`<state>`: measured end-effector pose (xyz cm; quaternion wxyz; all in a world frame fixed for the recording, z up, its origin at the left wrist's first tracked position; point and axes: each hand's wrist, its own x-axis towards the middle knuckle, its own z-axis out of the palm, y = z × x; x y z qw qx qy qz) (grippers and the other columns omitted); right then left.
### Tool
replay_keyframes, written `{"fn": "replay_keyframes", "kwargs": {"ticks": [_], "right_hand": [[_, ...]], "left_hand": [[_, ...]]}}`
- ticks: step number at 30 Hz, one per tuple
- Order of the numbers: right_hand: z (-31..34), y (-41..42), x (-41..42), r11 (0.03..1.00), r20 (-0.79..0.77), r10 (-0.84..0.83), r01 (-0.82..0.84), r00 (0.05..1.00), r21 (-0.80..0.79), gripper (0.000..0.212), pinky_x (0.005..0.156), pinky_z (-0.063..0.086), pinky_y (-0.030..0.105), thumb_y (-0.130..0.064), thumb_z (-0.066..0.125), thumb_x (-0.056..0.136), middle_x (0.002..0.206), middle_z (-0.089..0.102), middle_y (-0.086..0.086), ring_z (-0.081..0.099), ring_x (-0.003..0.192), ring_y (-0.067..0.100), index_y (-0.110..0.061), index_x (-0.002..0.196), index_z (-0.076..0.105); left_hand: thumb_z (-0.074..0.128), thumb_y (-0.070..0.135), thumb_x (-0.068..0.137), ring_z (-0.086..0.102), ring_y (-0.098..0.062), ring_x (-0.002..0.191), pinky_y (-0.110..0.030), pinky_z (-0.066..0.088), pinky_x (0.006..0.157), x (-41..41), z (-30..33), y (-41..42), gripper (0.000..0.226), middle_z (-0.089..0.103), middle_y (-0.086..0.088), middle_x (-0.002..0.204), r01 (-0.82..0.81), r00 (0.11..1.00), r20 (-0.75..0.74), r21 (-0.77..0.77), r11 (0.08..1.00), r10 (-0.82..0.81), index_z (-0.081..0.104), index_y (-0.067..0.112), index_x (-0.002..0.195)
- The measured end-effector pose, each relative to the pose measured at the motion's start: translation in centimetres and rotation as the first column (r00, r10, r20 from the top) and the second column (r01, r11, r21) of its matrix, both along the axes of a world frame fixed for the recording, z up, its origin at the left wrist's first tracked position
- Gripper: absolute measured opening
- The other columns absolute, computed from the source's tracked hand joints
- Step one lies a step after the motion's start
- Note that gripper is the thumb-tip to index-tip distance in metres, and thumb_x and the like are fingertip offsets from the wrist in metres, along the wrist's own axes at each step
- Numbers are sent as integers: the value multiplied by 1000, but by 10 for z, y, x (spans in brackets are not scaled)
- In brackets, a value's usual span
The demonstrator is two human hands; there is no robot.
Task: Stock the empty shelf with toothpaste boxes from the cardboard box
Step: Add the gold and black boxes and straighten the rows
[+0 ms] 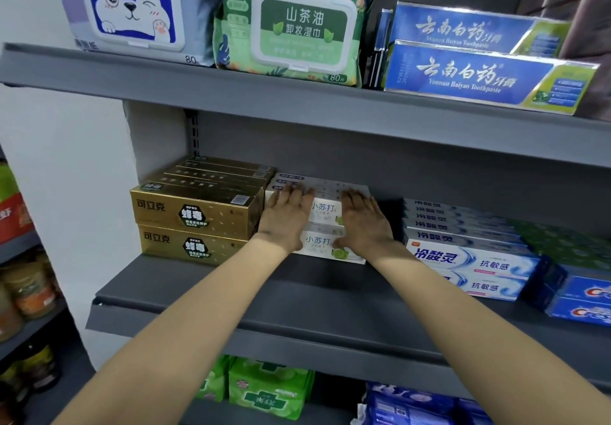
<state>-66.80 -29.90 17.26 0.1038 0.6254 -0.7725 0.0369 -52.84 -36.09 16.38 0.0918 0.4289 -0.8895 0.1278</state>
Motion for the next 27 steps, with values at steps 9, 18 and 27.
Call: {"fn": "replay_keyframes", "kwargs": {"ticks": [9, 18, 27], "right_hand": [[11, 3, 9, 999, 17, -15, 14, 1000, 48, 109, 120, 10, 37, -35, 77, 74, 157, 13, 13, 10, 146, 26, -4, 149, 4], [25, 79, -27, 973, 91, 33, -12, 995, -231, 40, 102, 35, 31, -21, 49, 93, 141, 45, 0, 39, 129, 24, -19, 133, 51], [17, 165, -146, 992, 188, -80, 97, 979, -81, 74, 115, 20, 32, -47, 59, 87, 158, 17, 1, 16, 144, 22, -24, 148, 22]], "left_hand": [[75, 25, 77, 7, -31, 146, -41, 11, 119, -1, 7, 9, 103, 11, -11, 157, -4, 1000, -11, 56, 998, 5, 4, 13, 150], [50, 14, 91, 36, -27, 132, -34, 30, 106, -48, 22, 72, 48, 40, -7, 144, 109, 957, -269, -21, 994, -111, 40, 14, 138], [60, 46, 88, 40, -27, 131, -30, 37, 104, -136, 4, 124, 72, 40, -8, 145, 271, 793, -588, 571, 775, 156, 34, 8, 143]]}}
